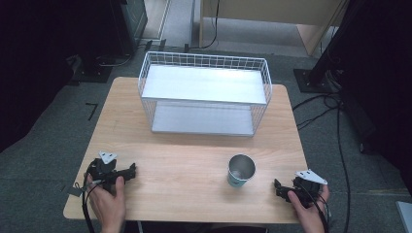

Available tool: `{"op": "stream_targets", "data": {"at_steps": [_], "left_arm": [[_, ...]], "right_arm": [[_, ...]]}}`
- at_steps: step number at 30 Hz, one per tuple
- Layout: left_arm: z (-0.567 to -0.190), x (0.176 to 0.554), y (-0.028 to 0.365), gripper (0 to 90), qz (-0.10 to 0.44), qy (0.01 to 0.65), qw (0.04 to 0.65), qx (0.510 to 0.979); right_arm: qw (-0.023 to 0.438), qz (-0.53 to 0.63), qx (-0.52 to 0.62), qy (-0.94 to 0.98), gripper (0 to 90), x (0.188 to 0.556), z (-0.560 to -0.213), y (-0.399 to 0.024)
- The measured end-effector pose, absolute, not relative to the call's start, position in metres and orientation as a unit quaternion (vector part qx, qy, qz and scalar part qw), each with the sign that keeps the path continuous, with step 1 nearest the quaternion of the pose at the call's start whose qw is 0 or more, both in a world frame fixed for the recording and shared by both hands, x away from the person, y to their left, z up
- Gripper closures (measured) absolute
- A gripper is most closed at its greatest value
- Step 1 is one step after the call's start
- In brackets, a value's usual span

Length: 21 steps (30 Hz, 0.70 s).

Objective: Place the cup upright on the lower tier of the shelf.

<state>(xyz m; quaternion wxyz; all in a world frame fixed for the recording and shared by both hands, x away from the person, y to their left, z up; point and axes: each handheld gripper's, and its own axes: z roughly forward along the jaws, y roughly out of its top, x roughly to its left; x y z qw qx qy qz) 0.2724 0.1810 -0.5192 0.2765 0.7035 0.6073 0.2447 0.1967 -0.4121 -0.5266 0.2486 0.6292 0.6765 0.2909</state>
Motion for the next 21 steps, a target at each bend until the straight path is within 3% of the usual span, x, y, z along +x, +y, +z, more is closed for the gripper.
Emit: {"op": "stream_targets", "data": {"at_steps": [21], "left_arm": [[-0.519,0.273,0.179,0.0,0.247,0.613,0.274,0.699]], "right_arm": [[0.241,0.304,0.610,0.691,0.0,0.184,-0.520,-0.386]]}}
